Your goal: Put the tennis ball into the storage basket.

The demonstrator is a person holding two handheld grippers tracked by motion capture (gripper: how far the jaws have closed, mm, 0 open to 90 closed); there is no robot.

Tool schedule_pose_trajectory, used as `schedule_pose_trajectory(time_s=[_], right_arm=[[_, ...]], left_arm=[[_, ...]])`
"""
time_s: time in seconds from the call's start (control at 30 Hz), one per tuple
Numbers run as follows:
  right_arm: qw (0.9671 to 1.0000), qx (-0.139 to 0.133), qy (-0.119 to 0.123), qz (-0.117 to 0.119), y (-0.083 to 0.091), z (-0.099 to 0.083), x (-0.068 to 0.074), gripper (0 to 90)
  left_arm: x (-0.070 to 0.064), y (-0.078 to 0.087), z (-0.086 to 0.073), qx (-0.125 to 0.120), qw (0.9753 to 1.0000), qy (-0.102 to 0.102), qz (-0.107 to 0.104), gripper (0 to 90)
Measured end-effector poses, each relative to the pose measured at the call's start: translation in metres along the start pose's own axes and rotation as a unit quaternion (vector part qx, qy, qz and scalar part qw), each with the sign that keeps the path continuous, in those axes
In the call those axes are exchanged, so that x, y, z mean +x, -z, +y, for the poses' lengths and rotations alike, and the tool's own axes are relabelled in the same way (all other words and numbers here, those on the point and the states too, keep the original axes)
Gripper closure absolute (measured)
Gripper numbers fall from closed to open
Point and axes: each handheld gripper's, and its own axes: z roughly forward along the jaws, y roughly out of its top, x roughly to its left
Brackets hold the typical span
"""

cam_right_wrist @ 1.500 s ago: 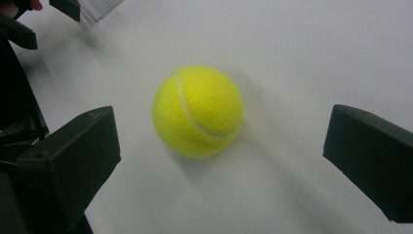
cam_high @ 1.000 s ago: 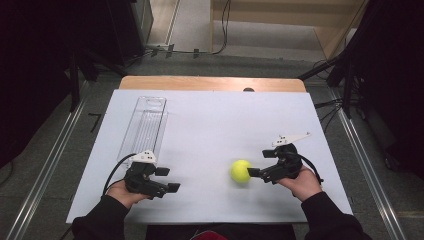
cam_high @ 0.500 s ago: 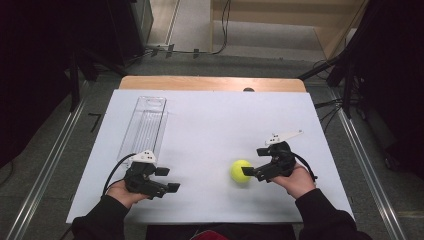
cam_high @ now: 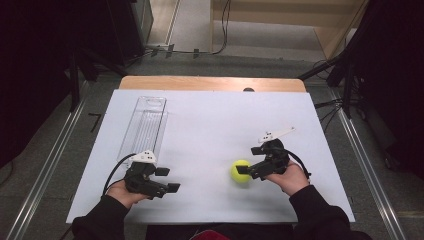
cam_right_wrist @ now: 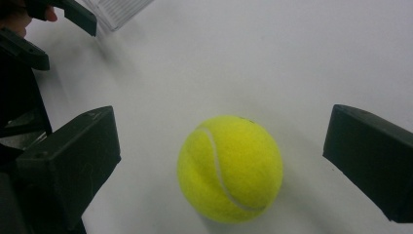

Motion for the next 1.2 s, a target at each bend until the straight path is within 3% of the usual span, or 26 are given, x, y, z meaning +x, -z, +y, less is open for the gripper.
schedule_pose_trajectory(time_s=[0.57, 1.2], right_arm=[[1.0000, 0.004, 0.004, 0.000, -0.011, 0.006, 0.000, 0.0], [0.9997, 0.022, -0.008, -0.002, -0.022, -0.001, -0.005, 0.0]], left_arm=[[0.000, 0.001, 0.000, 0.000, 1.0000, 0.000, -0.002, 25.0], [0.000, 0.001, 0.000, 0.003, 1.0000, -0.003, -0.003, 25.0]])
